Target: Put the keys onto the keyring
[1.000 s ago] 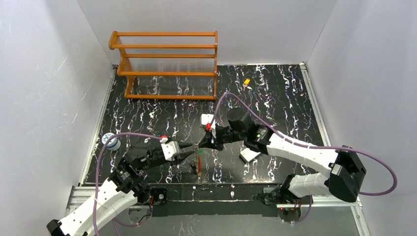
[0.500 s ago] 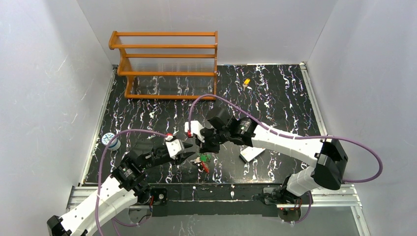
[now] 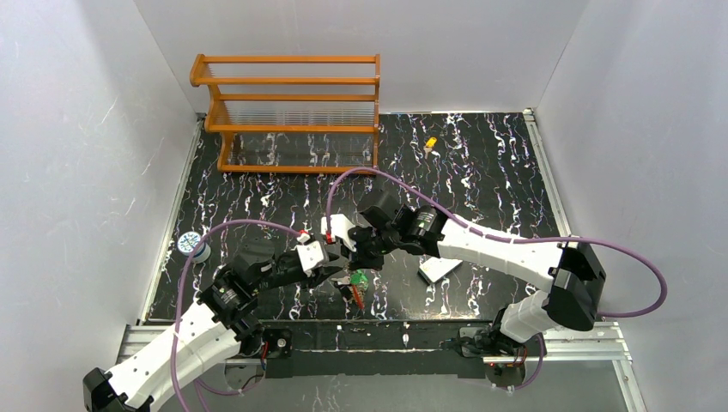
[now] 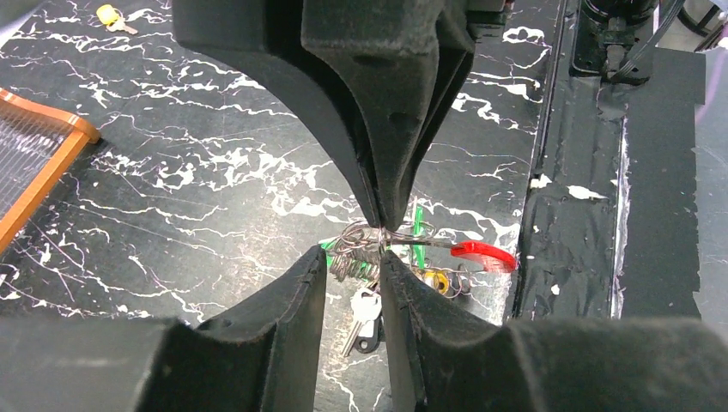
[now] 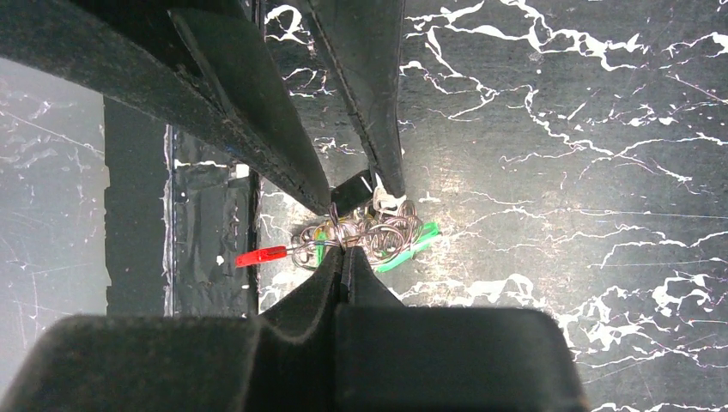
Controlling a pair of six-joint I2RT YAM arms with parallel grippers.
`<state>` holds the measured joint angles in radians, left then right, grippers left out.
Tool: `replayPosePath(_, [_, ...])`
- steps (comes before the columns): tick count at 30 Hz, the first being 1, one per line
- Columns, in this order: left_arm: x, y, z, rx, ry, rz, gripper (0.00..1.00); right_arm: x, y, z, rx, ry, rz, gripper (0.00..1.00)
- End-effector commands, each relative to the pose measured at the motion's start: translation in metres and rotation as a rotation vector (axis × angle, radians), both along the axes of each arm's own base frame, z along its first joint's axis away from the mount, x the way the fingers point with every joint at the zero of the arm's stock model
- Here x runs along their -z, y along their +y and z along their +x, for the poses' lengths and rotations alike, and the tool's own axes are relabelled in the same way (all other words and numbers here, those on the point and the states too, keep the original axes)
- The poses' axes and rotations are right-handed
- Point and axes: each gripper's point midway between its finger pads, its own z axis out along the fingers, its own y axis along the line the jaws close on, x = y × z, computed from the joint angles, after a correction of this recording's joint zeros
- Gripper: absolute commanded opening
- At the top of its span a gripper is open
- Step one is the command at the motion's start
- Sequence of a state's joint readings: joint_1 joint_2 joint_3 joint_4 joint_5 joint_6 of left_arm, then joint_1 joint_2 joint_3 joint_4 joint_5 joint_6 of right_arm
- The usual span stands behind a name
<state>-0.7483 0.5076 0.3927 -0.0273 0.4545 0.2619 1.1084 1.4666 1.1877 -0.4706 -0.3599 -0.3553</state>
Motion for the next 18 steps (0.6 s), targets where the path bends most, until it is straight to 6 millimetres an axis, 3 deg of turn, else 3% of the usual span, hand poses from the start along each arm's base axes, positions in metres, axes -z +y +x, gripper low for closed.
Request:
replayPosePath(1, [-0.015,-0.005,-0.003,0.034,-0.013,-0.021,0.28,-0.03,0.02,0.001,-0.019,-0.031,0.101,0.01])
replayPosePath(10, [-0.029,0.001,-0.002,0.004,-0.073,-0.071,0.29,-0.022,0.017,0.005,0.005,-0.043,0.078,0.01])
replayPosePath(18, [-0.016,-0.006,-0.004,0.041,-0.011,-0.031,0.26,-0.029,0.019,0.002,-0.006,-0.04,0.103,0.01])
